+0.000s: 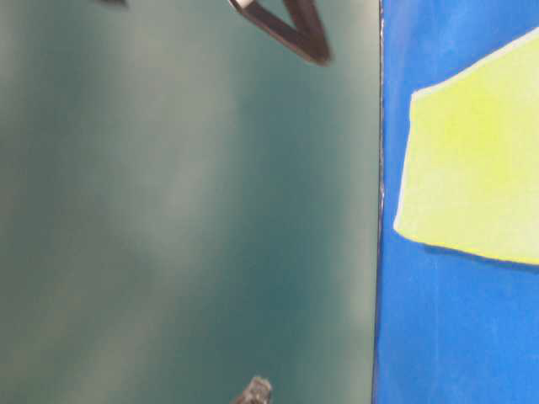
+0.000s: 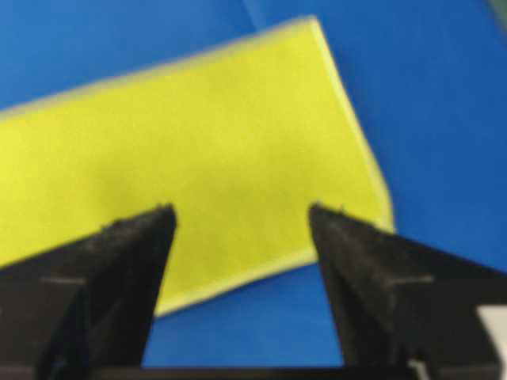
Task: Fold the yellow towel.
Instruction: 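Retract both grippers outward to the sides of the towel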
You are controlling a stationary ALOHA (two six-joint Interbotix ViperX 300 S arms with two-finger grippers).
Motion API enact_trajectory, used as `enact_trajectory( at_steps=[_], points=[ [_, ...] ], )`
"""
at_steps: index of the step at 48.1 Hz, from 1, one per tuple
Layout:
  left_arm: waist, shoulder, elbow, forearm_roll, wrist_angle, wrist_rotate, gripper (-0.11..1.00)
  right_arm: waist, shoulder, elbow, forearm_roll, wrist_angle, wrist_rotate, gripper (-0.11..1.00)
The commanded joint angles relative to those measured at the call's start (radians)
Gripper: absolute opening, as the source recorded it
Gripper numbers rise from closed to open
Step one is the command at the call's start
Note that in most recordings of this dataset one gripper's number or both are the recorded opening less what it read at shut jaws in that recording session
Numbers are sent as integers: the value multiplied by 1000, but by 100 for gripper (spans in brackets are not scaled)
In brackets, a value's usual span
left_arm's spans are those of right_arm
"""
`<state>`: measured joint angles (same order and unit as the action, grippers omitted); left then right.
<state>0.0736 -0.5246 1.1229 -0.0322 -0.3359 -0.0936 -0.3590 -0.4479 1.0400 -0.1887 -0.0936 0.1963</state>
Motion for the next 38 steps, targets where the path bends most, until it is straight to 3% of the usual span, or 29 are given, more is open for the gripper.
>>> enact_trajectory(
  at_steps=[1,10,38],
  points=[
    [21,-17,12,3,-46,2,77,2,-74,61,9,-98,2,66],
    [41,-8,23,3,-64,2,77,3,-112,118,20,-152,2,66],
    [64,12,-8,3,-72,3,76,20,-109,95,21,-144,3,66]
  ],
)
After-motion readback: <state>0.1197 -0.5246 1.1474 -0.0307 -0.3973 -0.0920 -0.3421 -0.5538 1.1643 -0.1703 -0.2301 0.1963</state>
